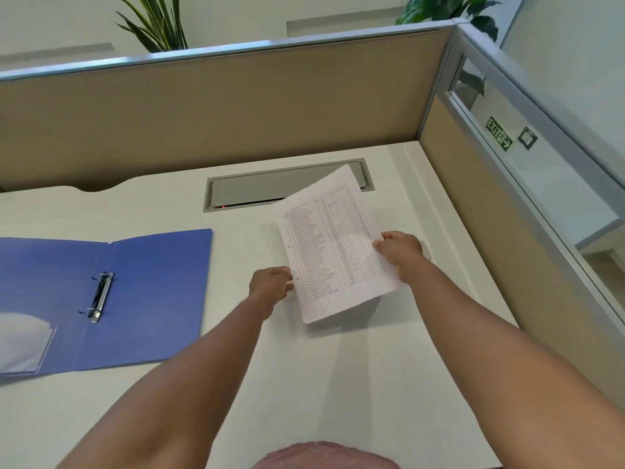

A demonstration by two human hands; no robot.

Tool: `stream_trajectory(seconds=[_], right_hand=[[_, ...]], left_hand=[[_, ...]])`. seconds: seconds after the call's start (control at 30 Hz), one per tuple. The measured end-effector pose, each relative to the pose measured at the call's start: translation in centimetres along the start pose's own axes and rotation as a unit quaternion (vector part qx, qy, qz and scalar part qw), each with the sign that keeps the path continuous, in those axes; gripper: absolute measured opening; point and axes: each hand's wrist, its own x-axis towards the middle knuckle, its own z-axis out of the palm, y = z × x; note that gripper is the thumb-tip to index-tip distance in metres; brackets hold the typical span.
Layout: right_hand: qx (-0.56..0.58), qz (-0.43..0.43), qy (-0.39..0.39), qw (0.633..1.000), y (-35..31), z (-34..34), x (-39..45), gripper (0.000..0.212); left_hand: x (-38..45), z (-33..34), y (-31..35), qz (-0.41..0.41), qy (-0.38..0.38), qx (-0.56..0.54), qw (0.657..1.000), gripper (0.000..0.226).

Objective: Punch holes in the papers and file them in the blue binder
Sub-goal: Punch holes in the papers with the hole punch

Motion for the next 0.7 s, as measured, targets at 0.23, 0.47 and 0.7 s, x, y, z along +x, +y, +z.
stream_trajectory(seconds=[0.23,0.47,0.7], right_hand=[[-0.014,0.056,0.0,0.998,3.5,-1.0,0.6,0.039],[-0.062,0.087,0.0,0.994,5.9,-1.2,1.2,0.039],[-0.189,0.067,0.007,0.98,7.1,-1.5,1.3,0.032]], left_hand=[[-0.6,1.7,-1.2,-0.015,-0.032,-0.001,0.999,0.007],[-0.6,2.7,-2.3,-0.032,-0.044,0.015,0.998,0.011],[-1.0,3.2,-2.6,-0.045,-0.032,0.034,0.998,0.006]])
